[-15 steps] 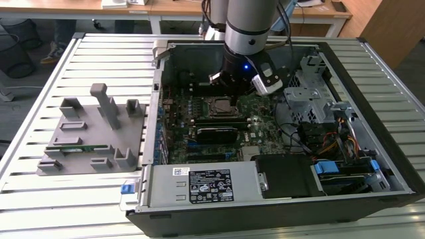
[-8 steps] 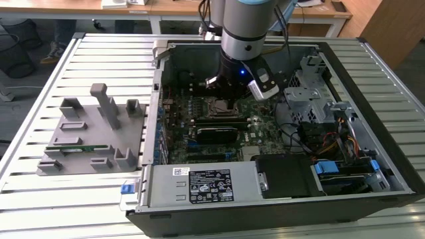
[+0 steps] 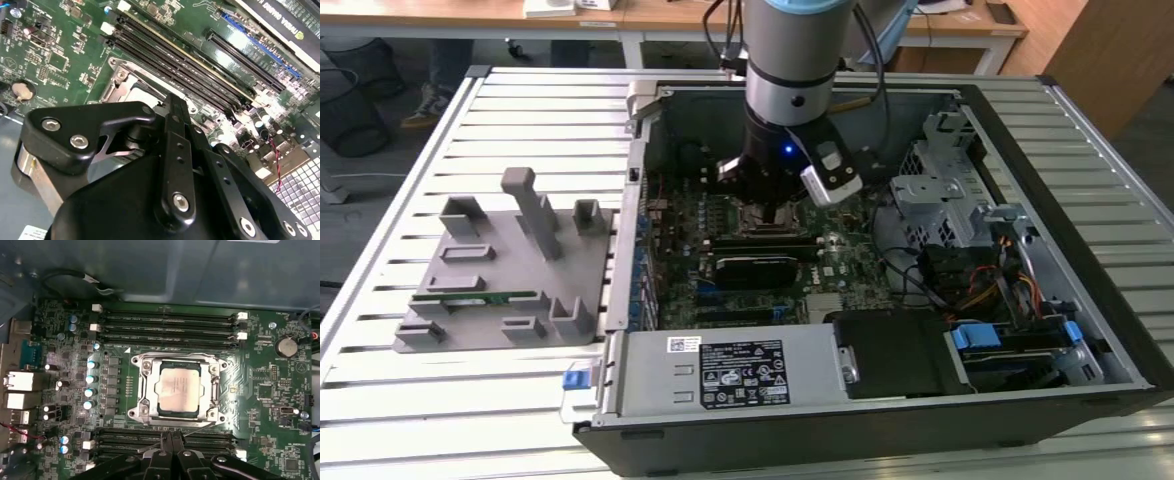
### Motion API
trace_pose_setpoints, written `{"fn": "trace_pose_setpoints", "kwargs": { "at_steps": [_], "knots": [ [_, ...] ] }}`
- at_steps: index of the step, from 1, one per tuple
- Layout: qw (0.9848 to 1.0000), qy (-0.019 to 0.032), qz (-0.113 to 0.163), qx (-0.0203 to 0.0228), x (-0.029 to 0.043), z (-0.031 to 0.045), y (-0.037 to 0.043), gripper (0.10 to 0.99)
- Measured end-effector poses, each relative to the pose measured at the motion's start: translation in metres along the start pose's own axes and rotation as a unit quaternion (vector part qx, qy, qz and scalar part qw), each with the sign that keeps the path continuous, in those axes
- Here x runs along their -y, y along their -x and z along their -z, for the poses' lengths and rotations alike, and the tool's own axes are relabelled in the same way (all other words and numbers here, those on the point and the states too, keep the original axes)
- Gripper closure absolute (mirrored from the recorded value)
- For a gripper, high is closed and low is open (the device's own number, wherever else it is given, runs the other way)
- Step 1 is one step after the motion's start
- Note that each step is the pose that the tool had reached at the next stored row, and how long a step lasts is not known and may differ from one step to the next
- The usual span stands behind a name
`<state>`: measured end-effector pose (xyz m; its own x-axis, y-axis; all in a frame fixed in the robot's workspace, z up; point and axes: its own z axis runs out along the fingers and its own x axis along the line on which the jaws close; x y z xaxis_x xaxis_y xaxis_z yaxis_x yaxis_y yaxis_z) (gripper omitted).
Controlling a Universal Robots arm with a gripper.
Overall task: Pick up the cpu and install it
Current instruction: 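Install the second cpu locking lever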
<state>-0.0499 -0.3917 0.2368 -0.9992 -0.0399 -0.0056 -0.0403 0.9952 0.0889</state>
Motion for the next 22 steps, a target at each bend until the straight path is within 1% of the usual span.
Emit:
{"fn": "trace_pose_setpoints", "kwargs": {
  "at_steps": [9, 14, 15, 16, 19, 21, 22],
  "knots": [
    [1.0000, 0.0002, 0.000, -0.0051, 0.0011, -0.0124, -0.0018, 0.973],
    [1.0000, 0.0015, -0.001, -0.0092, 0.0018, -0.0182, -0.0018, 0.973],
    [0.9999, 0.0035, -0.001, -0.0096, 0.0024, -0.0185, -0.0018, 0.973],
    [0.9999, 0.0079, -0.001, -0.0095, 0.0031, -0.0188, -0.0019, 0.973],
    [0.9996, 0.0275, -0.001, -0.0089, 0.0067, -0.0189, -0.0020, 0.973],
    [0.9994, 0.0337, -0.001, -0.0090, 0.0102, -0.0189, -0.0021, 0.973],
    [0.9993, 0.0350, -0.001, -0.0091, 0.0123, -0.0189, -0.0022, 0.973]
  ]
}}
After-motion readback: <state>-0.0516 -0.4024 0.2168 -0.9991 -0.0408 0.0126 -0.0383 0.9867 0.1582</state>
